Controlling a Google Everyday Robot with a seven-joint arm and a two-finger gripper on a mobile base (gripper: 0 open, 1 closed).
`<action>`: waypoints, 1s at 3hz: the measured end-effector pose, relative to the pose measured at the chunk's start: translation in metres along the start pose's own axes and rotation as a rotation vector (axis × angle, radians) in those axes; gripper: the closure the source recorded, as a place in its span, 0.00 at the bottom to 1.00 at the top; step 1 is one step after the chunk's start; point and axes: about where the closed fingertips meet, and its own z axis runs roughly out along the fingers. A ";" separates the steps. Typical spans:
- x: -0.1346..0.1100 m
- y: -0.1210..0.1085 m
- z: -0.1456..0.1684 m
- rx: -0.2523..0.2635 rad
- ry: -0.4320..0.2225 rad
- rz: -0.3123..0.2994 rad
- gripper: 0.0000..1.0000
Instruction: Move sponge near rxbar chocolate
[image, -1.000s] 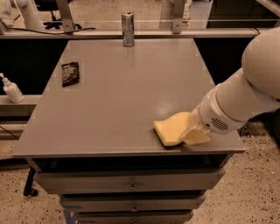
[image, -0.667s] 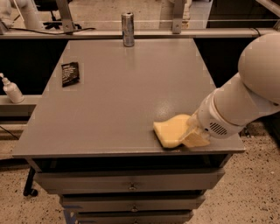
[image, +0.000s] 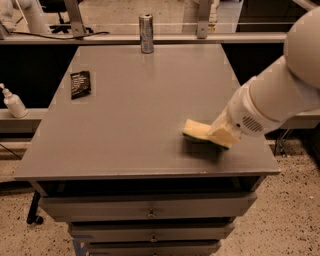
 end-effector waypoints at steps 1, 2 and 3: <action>-0.051 -0.039 -0.036 0.101 -0.097 -0.010 1.00; -0.106 -0.057 -0.059 0.157 -0.182 -0.038 1.00; -0.106 -0.057 -0.059 0.157 -0.182 -0.039 1.00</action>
Offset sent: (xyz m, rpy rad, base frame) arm 0.1006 0.0675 0.1465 0.1307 -0.3087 0.0015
